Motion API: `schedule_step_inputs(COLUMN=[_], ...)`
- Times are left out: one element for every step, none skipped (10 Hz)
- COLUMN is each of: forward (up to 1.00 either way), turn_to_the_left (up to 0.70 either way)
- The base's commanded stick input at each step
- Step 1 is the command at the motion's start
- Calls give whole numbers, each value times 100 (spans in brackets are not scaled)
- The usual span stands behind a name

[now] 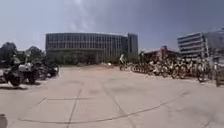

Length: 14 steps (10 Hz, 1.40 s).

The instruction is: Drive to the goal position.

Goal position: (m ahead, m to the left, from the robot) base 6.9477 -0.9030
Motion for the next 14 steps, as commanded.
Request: schedule_step_inputs(forward=[70,70,70,70,70,70,70,70,70,70,70,70,70,70], turn_to_the_left=[0,0,0,0,0,0,-11,-31,-35,-35,-35,-35,-35,-31])
